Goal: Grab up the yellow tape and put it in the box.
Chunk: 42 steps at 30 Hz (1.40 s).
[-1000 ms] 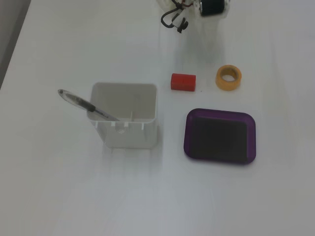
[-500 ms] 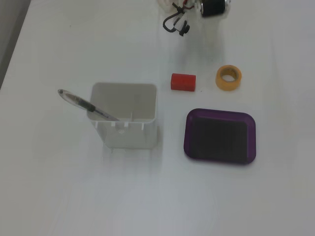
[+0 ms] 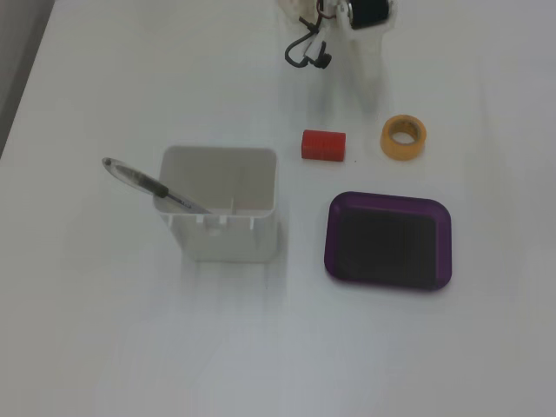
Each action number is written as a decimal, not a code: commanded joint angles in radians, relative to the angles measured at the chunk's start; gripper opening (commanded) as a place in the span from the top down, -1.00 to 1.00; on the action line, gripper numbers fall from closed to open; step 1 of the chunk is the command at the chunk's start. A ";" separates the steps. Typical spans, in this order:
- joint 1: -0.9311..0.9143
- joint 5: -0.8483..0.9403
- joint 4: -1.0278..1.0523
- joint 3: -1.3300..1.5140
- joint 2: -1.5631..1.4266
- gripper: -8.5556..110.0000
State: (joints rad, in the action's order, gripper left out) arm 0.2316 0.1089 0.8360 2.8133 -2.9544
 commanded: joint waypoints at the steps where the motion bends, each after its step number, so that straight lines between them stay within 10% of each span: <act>1: 0.000 0.006 -0.011 -0.008 -0.011 0.86; 27: -0.172 0.009 -0.216 0.083 -0.081 0.86; 42: -0.031 0.005 0.196 -0.195 0.043 0.85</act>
State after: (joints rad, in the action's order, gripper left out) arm 0.1626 0.1150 0.9388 2.7842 -3.0618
